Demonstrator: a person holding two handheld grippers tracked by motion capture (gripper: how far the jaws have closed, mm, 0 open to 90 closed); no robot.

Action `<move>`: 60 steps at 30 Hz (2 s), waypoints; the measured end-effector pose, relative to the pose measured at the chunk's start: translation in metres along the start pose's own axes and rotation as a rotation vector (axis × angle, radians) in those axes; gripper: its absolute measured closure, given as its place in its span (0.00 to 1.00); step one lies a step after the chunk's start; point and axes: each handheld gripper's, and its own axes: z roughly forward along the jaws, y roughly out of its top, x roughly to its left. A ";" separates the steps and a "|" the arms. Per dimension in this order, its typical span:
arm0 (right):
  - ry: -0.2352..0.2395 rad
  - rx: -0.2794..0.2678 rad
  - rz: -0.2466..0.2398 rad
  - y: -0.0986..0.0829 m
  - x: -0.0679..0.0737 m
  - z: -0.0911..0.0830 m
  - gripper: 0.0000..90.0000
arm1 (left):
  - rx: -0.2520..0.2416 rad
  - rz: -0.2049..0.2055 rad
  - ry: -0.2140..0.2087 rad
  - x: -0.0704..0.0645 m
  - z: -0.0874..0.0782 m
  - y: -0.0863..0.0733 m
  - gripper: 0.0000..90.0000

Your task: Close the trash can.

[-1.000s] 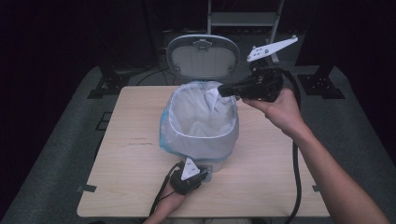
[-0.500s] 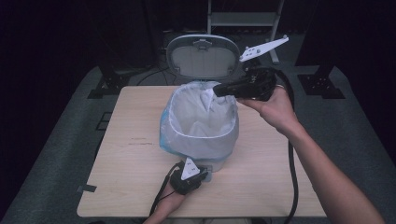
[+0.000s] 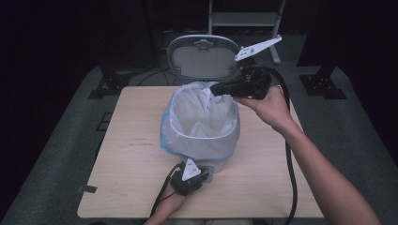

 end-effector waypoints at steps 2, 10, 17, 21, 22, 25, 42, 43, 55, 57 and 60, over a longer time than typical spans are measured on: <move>0.002 -0.001 -0.003 0.000 0.000 0.002 0.96 | 0.000 -0.001 0.000 0.000 0.000 0.000 0.84; 0.004 0.010 -0.008 0.002 -0.001 0.009 0.96 | 0.000 0.000 0.000 0.000 0.000 0.000 0.84; 0.006 0.017 -0.006 0.002 -0.002 0.016 0.96 | 0.000 0.000 0.000 0.000 0.000 0.000 0.84; 0.009 0.024 -0.008 0.003 -0.002 0.020 0.96 | -0.001 0.000 0.001 0.000 0.000 0.000 0.84; 0.009 0.025 -0.006 0.003 -0.002 0.020 0.96 | 0.001 -0.001 0.001 0.000 0.000 0.000 0.84; 0.011 0.028 -0.007 0.003 -0.002 0.024 0.96 | 0.000 -0.001 0.001 0.000 0.000 0.000 0.84; 0.016 0.050 -0.008 0.000 -0.003 0.038 0.96 | 0.004 0.001 -0.001 0.001 0.000 0.000 0.84; 0.017 0.052 -0.007 0.001 -0.002 0.040 0.96 | 0.004 0.001 -0.001 0.001 0.000 0.000 0.84; 0.022 0.079 -0.014 0.000 -0.001 0.051 0.86 | 0.004 0.001 -0.001 0.001 0.000 0.000 0.84; 0.009 0.098 -0.019 -0.001 -0.001 0.053 0.81 | 0.001 -0.002 -0.001 0.000 0.000 0.000 0.84; 0.012 0.112 -0.022 -0.002 0.000 0.055 0.78 | 0.001 -0.002 -0.001 0.000 0.000 0.000 0.84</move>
